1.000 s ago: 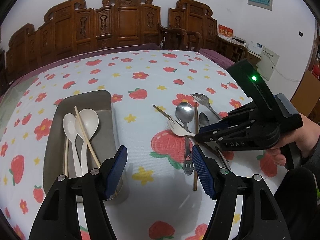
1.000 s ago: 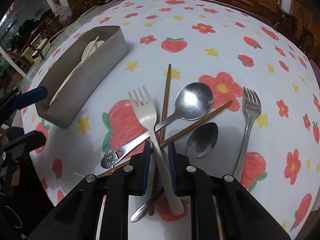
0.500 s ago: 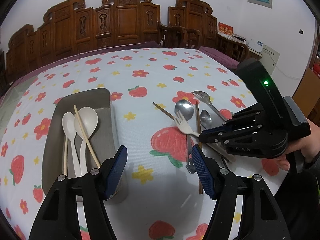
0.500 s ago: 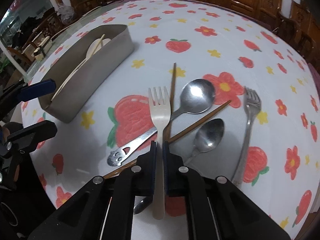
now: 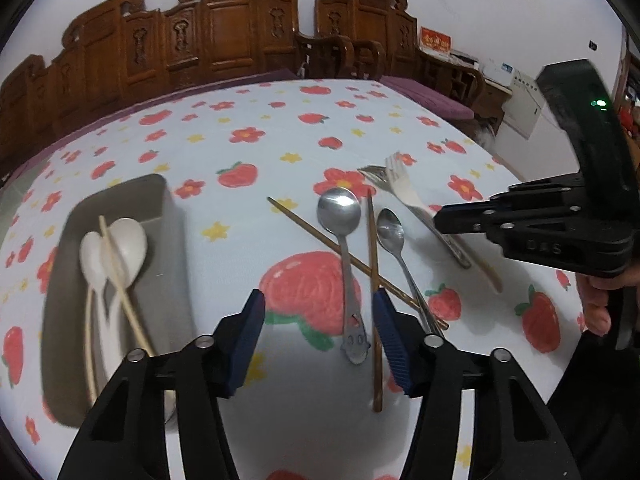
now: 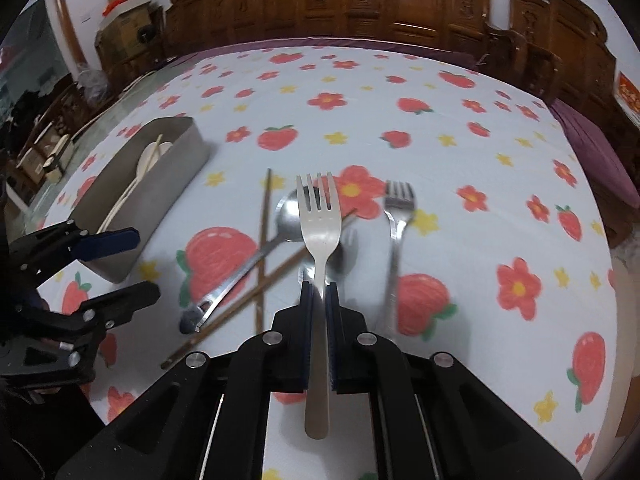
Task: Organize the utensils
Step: 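Lift the white fork with the right gripper while the left grasps a metal spoon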
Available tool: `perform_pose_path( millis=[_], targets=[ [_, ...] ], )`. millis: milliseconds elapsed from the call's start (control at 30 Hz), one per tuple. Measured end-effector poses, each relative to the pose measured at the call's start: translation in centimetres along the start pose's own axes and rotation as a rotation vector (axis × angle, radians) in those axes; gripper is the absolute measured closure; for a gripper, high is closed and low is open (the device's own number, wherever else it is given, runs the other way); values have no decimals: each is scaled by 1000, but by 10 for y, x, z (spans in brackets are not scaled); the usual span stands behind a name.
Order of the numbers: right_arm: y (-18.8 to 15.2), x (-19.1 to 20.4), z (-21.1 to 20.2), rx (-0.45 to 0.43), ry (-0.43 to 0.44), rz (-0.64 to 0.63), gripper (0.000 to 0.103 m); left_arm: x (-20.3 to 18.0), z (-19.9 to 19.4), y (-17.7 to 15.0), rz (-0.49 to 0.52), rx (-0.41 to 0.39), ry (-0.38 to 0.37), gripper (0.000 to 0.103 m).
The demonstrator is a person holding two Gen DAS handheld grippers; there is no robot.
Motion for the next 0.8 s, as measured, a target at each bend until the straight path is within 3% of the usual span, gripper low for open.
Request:
perform_pose_path(
  millis=[200,500,600,800],
  targets=[
    [-10,-12,-4,-18,-3,37,95,-8,24,11,0,42,-27,61],
    [-21,-17,-1,-19,12,58,95,-23,60,15,51,100,-1,68],
    [-22,-20,-3,-22,11,66,95,-25,68,14,65,106,18,79],
    [-22,-21,-6,-27,11,67,95,-25,72,18,68,107,36,85]
  ],
)
Point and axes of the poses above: each gripper's, at about its wrist camera, not at the fingertips, and z roughly the way its jaws point, x to its left, y to its top, the point moved 6 cm from there along z, roughly the way its jaws point, and after that the axes turned 9 degrees about y, right-handed, at the moved point
